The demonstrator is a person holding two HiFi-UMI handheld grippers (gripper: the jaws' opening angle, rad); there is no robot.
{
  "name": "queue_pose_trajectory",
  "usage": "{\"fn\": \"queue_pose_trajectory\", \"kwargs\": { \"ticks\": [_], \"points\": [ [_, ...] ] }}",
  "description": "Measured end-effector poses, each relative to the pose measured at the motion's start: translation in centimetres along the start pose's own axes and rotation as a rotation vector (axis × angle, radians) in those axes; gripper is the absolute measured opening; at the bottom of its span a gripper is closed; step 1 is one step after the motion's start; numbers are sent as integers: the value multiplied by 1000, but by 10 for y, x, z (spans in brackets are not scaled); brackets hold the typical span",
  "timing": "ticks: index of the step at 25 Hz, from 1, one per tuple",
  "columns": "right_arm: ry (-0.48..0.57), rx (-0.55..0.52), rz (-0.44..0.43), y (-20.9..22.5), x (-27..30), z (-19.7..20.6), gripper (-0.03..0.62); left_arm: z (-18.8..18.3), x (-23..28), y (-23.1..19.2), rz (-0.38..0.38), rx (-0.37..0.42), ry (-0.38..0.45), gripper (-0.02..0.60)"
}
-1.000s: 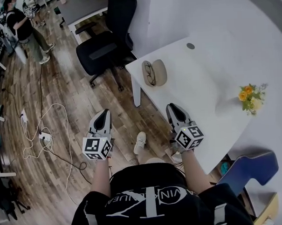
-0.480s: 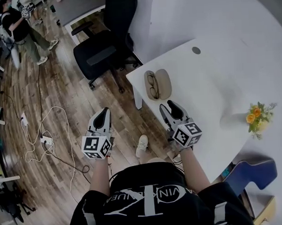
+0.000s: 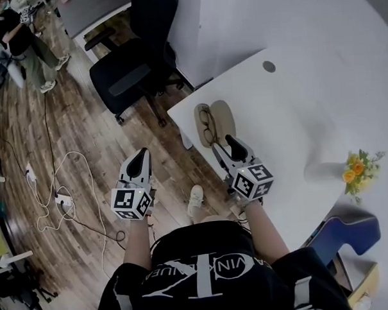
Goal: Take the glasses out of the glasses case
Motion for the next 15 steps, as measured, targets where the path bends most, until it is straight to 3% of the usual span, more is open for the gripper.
{"fn": "queue_pose_trajectory", "kwargs": {
  "ticks": [5, 15],
  "points": [
    [-70, -90, 59, 9, 24, -4, 202, 3, 26, -11, 17, 2, -19, 20],
    [-238, -102, 185, 25, 58, 8, 202, 4, 63, -19, 65, -4, -41, 20]
  ]
}}
Point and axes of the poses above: the fingertips, and each gripper's own axes: x forward along the fingers, y to its right, z out of its underside, the point moved 4 cm from there along -x, backward along the fingers, and after that the axes turned 6 degrees about y, right-handed, at the moved point
